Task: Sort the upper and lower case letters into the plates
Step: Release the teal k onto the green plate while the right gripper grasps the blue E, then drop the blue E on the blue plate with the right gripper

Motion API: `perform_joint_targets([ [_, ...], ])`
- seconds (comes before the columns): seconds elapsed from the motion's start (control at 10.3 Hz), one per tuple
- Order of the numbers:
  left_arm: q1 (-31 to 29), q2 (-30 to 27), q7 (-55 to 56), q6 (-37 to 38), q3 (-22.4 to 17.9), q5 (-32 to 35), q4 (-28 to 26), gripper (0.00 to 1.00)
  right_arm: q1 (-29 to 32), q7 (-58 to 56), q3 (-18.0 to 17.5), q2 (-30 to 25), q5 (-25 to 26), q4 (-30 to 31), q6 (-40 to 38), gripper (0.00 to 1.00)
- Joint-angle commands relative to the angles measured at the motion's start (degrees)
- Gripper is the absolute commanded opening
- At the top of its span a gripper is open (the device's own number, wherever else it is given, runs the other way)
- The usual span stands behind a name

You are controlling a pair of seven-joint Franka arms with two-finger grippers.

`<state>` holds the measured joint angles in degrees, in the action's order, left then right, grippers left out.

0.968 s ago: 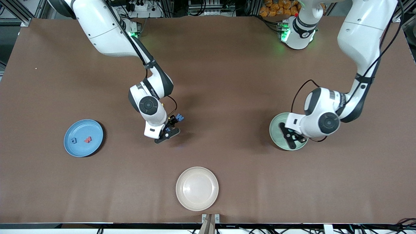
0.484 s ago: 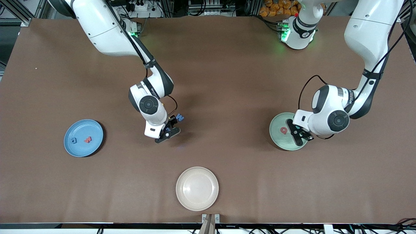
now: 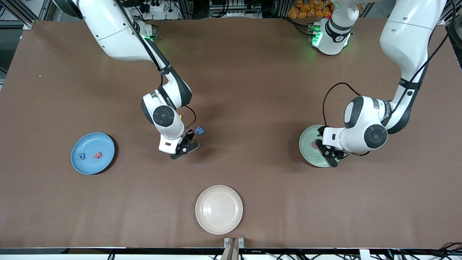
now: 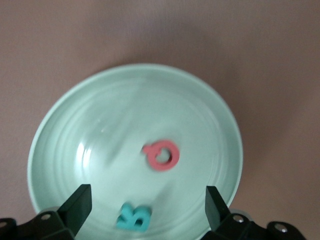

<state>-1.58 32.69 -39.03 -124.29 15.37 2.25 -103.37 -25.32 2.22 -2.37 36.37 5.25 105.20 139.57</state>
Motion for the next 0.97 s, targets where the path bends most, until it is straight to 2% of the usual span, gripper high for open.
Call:
perform_joint_targets([
  [0.0,2.81,4.74,8.16,-0.33,-0.16,-1.81,5.63,1.0,0.98,0.07,-0.27,-3.85,0.12,5.79,0.35,0.0],
  [0.29,6.66,7.65,20.71,-9.36,-0.16,-10.14,6.69,1.0,0.19,1.11,-0.62,-5.08,-0.41,8.69,1.92,0.0],
  [0.39,8.07,8.87,24.75,-13.92,-0.16,-10.25,6.61,1.0,0.28,1.21,-0.62,-6.3,-0.41,10.62,3.24,0.0],
  [0.48,11.05,9.41,27.93,-20.83,-0.33,-9.9,6.08,1.0,0.8,1.03,-0.62,-7.53,-0.41,11.25,3.16,0.0],
  [0.68,15.62,11.07,38.88,-41.98,-0.51,-10.25,1.53,1.0,2.99,1.29,-0.54,-11.91,-0.41,14.31,2.37,0.0],
  [0.87,16.52,10.82,40.88,-42.17,-0.51,-9.73,1.78,1.0,8.25,1.12,-0.1,-16.84,-0.32,16.18,-5.4,0.0],
])
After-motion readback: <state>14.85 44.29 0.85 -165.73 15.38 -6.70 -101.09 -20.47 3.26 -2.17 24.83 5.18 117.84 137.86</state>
